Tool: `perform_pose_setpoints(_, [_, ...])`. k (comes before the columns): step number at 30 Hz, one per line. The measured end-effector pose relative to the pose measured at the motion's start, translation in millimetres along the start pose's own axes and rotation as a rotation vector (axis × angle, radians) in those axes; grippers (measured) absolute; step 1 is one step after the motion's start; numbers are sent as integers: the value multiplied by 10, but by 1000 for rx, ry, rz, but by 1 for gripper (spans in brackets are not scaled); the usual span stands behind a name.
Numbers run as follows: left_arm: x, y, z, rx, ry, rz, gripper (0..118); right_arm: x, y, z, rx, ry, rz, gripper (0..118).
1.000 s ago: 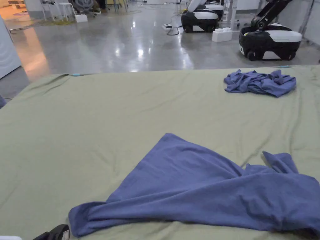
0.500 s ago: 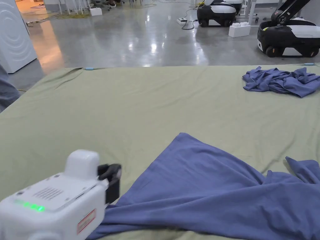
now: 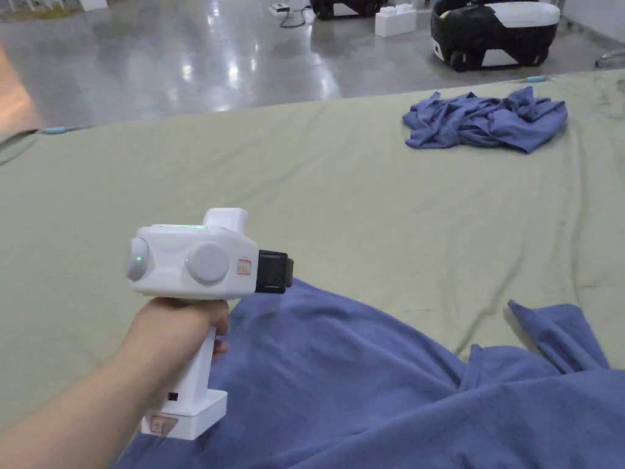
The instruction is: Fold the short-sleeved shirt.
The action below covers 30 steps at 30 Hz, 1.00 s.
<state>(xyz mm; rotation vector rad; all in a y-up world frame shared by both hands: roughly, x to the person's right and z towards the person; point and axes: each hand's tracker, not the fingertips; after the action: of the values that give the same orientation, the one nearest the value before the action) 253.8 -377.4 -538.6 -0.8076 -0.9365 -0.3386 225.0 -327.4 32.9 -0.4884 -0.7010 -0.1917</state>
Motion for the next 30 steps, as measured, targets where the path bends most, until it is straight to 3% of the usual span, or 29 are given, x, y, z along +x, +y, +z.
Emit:
perform_pose_setpoints(2, [17, 14, -146, -21, -33, 32, 112, 19, -17, -10, -10, 11, -5, 3])
perform_pose_setpoints(6, [162, -95, -418, -86, 30, -60, 107, 49, -39, -2, -23, 13, -10, 3])
perform_pose_setpoints(7, [221, -120, -347, -42, 61, -82, 89, 55, -54, 15, -26, 2, -7, 3])
perform_pose_setpoints(9, [294, -148, -177, -13, 21, -100, 14, 67, -72, 35, -32, -6, -11, 3])
perform_pose_setpoints(10, [351, -184, -129, -23, 28, -104, 3, 74, -89, 45, -32, -7, -21, 3])
perform_pose_setpoints(14, [599, -481, 36, -60, 23, -351, 3, 103, -148, 59, -47, -2, -83, 3])
perform_pose_setpoints(19, [425, -402, 339, -36, -83, -222, 3, 154, -14, 49, -47, -19, -65, 3])
perform_pose_setpoints(22, [395, -353, 554, 33, -58, -252, 3, 260, 381, -130, -31, -39, -17, 4])
perform_pose_setpoints(23, [377, -333, 609, 35, -61, -244, 3, 298, 587, -290, -35, -37, 10, 19])
perform_pose_setpoints(24, [353, -311, 652, 38, -73, -223, 3, 341, 793, -504, -65, -8, 42, 43])
perform_pose_setpoints(26, [329, -290, 703, 43, -90, -185, 3, 418, 1132, -1019, -146, 72, 22, 118])
perform_pose_setpoints(29, [364, -329, 744, 42, -85, -194, 3, 478, 1399, -1945, -316, 170, -19, 118])
perform_pose_setpoints(30, [380, -348, 742, 40, -83, -209, 3, 474, 1392, -2209, -395, 112, -29, 118])
